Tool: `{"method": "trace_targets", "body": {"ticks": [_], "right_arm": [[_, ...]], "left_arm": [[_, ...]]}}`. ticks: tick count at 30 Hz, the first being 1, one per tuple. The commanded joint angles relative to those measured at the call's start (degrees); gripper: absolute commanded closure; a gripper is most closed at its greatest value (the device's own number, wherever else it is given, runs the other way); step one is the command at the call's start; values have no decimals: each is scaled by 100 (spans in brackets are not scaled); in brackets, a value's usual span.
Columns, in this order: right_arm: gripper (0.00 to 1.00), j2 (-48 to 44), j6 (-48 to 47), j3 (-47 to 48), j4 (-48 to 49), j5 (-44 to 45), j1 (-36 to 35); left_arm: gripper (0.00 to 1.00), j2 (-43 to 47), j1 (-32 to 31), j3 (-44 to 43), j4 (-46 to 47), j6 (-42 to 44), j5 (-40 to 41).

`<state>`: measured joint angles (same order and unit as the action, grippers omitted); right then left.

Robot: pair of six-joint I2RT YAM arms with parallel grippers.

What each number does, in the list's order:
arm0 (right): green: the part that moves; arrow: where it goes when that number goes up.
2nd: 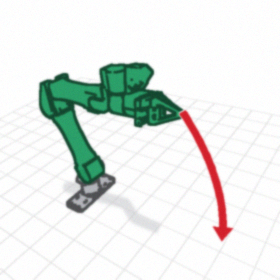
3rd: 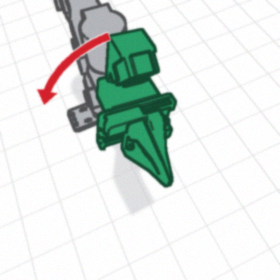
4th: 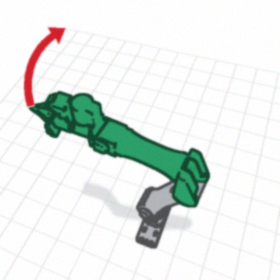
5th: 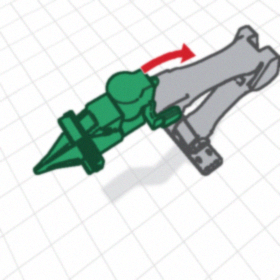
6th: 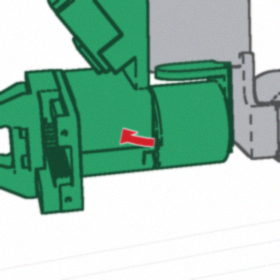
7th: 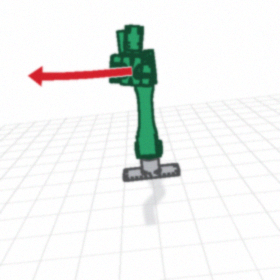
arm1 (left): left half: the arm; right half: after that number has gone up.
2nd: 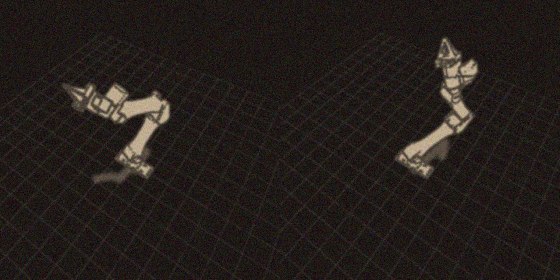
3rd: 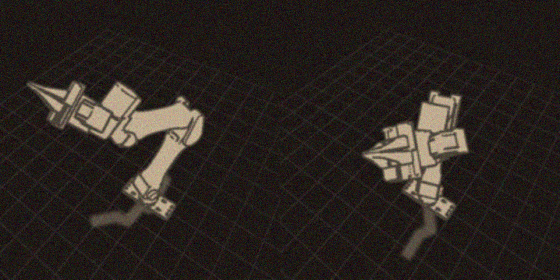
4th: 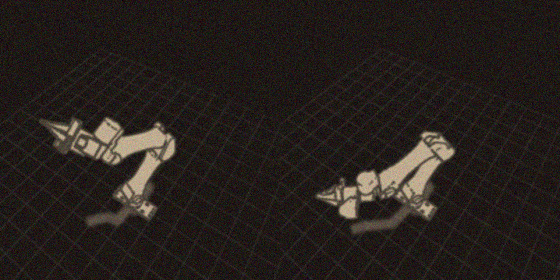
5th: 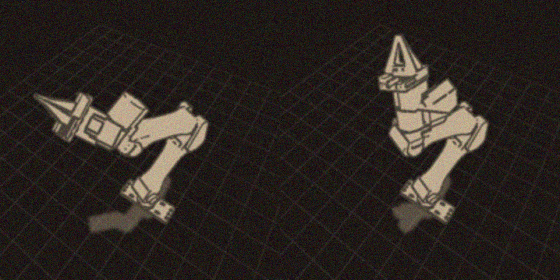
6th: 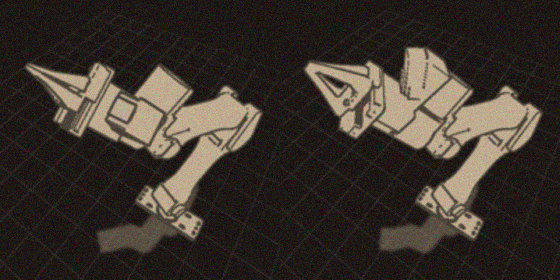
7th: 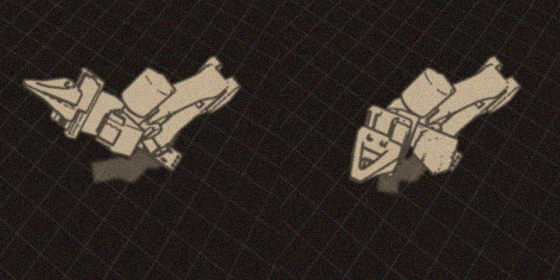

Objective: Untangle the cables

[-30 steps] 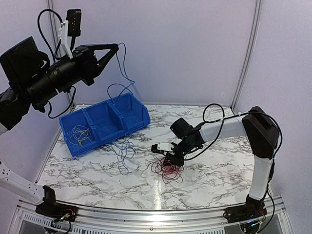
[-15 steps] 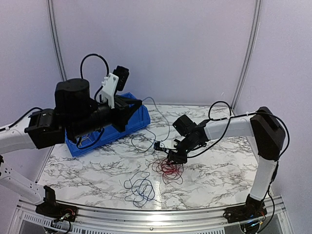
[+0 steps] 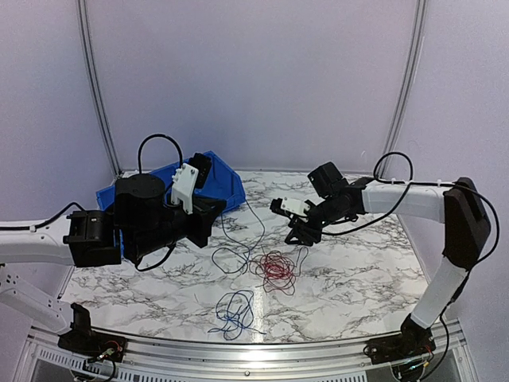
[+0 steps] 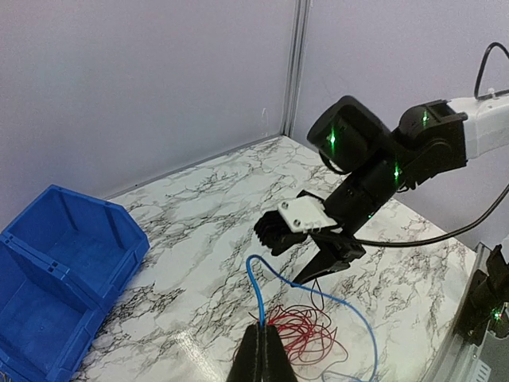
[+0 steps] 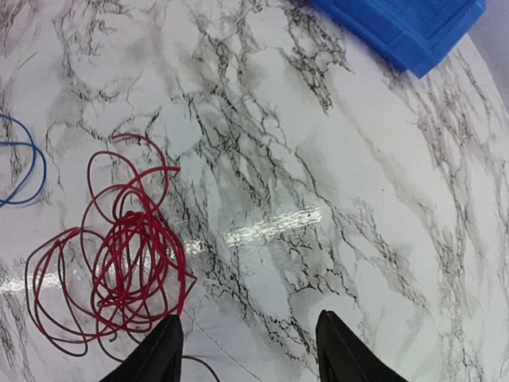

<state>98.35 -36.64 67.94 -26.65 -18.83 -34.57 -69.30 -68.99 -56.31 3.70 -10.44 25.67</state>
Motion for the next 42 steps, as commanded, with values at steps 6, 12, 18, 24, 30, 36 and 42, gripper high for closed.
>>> {"method": "trace_targets", "body": {"ticks": [6, 12, 18, 24, 30, 36, 42], "right_arm": [[24, -960, 361, 166, -91, -1613, 79], [18, -1042, 770, 381, -237, -2761, 69], [14, -849, 1267, 378, 117, -3142, -40], [14, -580, 1421, 438, 98, -3618, -250], [54, -480, 1446, 391, 183, -3500, -315], [100, -615, 1396, 293, 258, -3439, -276], [100, -795, 1228, 188, 266, -3334, -218]], "left_arm": [[100, -212, -27, 35, 384, -85, 89], [100, -418, -24, -7, 496, -95, 3], [100, -687, -23, -149, 579, -116, -206], [100, -1013, -26, -354, 637, -128, -502], [100, -1152, -26, -433, 702, -130, -642], [100, -1204, -25, -303, 728, -217, -649], [59, -853, -27, 290, 764, -870, -228]]}}
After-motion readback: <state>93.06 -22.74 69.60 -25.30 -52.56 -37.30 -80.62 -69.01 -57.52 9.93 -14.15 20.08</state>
